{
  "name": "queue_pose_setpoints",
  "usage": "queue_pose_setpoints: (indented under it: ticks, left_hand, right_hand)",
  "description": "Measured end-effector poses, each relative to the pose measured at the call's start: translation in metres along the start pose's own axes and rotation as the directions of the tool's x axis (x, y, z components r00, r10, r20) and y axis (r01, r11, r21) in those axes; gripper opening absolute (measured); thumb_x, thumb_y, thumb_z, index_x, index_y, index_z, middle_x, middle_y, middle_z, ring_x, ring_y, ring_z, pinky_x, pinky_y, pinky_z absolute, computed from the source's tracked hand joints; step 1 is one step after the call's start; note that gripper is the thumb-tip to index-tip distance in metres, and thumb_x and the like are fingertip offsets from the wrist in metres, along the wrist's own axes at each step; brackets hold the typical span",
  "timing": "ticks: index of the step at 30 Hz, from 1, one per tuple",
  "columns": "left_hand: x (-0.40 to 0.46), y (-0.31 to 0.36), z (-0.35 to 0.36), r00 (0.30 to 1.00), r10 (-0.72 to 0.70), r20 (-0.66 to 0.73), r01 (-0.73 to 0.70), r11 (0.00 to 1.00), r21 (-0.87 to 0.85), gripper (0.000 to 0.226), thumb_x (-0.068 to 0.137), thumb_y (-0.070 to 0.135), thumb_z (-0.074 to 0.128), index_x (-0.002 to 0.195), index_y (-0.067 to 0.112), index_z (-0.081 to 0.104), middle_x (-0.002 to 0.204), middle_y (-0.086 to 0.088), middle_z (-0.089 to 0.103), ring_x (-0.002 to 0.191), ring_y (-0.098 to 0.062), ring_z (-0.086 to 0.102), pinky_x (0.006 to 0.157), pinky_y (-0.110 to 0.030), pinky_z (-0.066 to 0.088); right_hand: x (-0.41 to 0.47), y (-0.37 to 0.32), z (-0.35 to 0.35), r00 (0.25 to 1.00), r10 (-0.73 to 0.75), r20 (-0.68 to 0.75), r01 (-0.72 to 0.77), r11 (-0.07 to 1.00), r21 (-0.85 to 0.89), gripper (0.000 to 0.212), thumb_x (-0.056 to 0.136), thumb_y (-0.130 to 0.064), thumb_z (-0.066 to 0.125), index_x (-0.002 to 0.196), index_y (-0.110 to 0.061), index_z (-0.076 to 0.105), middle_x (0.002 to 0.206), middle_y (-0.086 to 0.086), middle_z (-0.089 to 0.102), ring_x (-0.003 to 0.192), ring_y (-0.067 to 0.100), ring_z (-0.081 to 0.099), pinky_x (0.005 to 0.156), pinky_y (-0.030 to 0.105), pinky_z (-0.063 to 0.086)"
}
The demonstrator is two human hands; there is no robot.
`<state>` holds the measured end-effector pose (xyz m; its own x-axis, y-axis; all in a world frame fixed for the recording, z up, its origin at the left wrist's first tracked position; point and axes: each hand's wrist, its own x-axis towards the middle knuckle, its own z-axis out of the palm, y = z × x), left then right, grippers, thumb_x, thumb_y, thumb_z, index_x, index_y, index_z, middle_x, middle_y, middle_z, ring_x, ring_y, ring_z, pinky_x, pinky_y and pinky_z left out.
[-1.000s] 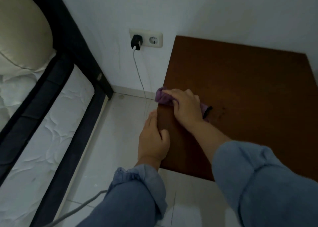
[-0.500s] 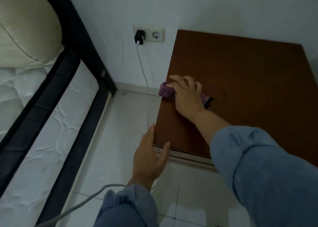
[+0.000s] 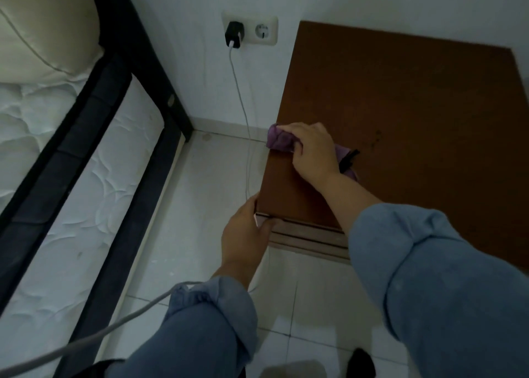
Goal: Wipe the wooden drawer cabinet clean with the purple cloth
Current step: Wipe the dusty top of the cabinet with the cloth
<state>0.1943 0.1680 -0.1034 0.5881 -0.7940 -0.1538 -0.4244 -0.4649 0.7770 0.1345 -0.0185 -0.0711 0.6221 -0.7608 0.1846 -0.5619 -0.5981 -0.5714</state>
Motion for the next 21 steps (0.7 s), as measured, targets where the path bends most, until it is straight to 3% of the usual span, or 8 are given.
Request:
queue_pose_setpoints:
  ticks: [4,7,16,19,21]
  left_hand:
    - [-0.003,0.005,0.002,0.998,-0.063,-0.02,0.061,0.996,-0.071,0.047,0.079,0.023,0.074,0.123,0.021,0.058,0.107,0.007,0.066,0.097,-0.009,0.059,0.08,-0.022,0.044]
    - [-0.008,0.004,0.007,0.995,-0.069,-0.077,0.062,0.994,-0.088,0.041,0.079,0.018,0.074,0.117,0.014,0.06,0.105,-0.001,0.068,0.096,-0.017,0.062,0.08,-0.025,0.047]
    - [-0.011,0.006,0.016,0.985,-0.101,-0.143,0.087,0.991,-0.097,0.029,0.083,0.013,0.067,0.111,0.007,0.062,0.102,-0.008,0.067,0.09,-0.02,0.059,0.074,-0.02,0.039]
    - [-0.011,0.006,0.013,0.988,-0.092,-0.123,0.084,0.994,-0.068,0.026,0.085,0.017,0.066,0.107,0.005,0.061,0.095,-0.007,0.064,0.081,-0.015,0.051,0.062,-0.018,0.03]
    - [-0.013,0.007,0.013,0.989,-0.095,-0.111,0.085,0.993,-0.086,0.027,0.088,0.021,0.063,0.109,0.005,0.06,0.1,-0.01,0.066,0.081,-0.018,0.053,0.062,-0.019,0.03]
  right_hand:
    - [-0.032,-0.012,0.003,1.0,-0.003,-0.007,0.003,0.999,0.034,0.05,0.079,0.003,0.045,0.116,-0.024,0.064,0.116,-0.004,0.066,0.096,0.025,0.05,0.085,0.038,0.043]
    - [-0.053,-0.02,0.003,1.0,-0.019,0.013,0.019,0.999,0.048,0.049,0.08,0.002,0.045,0.117,-0.024,0.063,0.116,-0.004,0.065,0.097,0.025,0.05,0.085,0.037,0.042]
    - [-0.093,-0.032,-0.003,0.996,-0.038,0.079,0.033,0.998,0.06,0.051,0.08,0.002,0.045,0.118,-0.028,0.062,0.12,-0.008,0.064,0.101,0.023,0.047,0.079,0.029,0.028]
    - [-0.102,-0.037,-0.003,0.996,-0.012,0.091,0.005,0.997,0.072,0.051,0.081,0.003,0.045,0.117,-0.029,0.062,0.12,-0.007,0.064,0.102,0.023,0.047,0.083,0.031,0.031]
    - [-0.112,-0.041,-0.005,0.995,0.017,0.102,-0.028,0.994,0.102,0.049,0.081,0.002,0.045,0.115,-0.028,0.063,0.116,-0.006,0.065,0.102,0.024,0.049,0.088,0.035,0.038]
